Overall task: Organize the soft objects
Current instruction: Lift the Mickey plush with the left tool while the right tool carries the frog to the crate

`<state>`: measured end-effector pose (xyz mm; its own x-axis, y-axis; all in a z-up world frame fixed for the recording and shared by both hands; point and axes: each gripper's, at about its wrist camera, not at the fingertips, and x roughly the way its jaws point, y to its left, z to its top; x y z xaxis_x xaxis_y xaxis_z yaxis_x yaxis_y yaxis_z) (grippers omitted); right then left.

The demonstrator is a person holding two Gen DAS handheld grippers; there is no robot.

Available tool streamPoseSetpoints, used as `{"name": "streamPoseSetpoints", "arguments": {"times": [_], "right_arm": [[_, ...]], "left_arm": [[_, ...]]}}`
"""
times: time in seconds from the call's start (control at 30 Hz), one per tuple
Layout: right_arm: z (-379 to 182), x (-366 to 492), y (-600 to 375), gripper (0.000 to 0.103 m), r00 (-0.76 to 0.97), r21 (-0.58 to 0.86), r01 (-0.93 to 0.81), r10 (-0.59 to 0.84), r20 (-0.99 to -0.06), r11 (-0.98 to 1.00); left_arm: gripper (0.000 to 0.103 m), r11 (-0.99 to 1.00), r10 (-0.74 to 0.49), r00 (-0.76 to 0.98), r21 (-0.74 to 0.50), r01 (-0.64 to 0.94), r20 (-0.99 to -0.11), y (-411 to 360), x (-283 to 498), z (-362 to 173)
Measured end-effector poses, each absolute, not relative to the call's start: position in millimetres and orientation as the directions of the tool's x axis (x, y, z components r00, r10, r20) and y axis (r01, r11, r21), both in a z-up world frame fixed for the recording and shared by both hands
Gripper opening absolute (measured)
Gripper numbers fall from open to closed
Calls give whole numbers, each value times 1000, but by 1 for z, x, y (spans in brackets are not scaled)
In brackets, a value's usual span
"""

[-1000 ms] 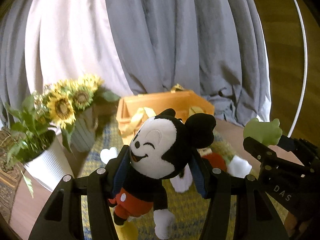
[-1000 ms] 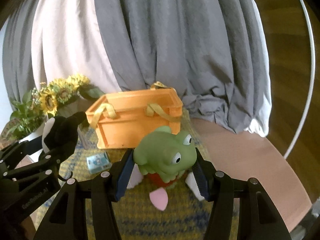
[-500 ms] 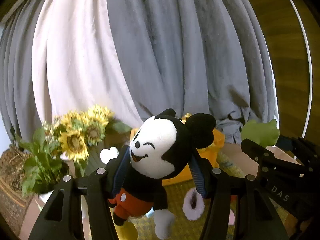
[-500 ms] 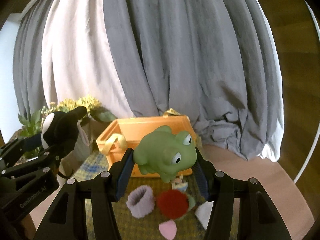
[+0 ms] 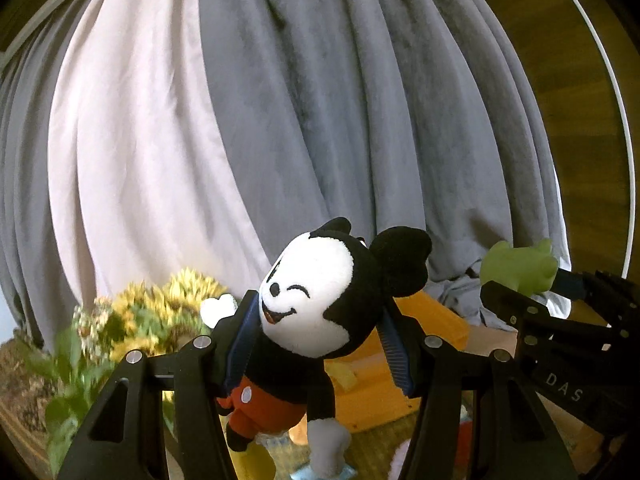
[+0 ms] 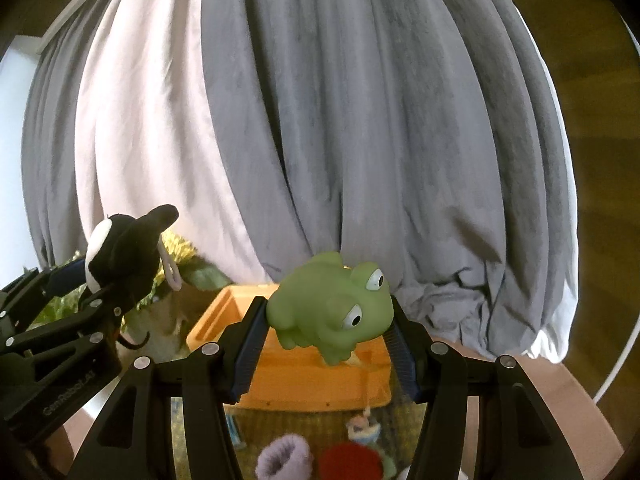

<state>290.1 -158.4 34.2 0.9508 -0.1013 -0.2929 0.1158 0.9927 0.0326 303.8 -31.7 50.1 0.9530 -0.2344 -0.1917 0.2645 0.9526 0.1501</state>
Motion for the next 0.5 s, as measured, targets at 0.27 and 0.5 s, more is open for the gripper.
{"name": "streamPoseSetpoints", "arguments": {"times": [0.27, 0.5], "right_arm": [[43, 329, -161, 57, 952, 8, 112, -105, -287, 994], [45, 365, -166, 57, 948, -5, 108, -105, -302, 994]], "left_arm": [[57, 948, -236, 959, 180, 263, -157, -39, 342, 59], [57, 930, -253, 952, 226, 289, -173, -52, 383, 68]]}}
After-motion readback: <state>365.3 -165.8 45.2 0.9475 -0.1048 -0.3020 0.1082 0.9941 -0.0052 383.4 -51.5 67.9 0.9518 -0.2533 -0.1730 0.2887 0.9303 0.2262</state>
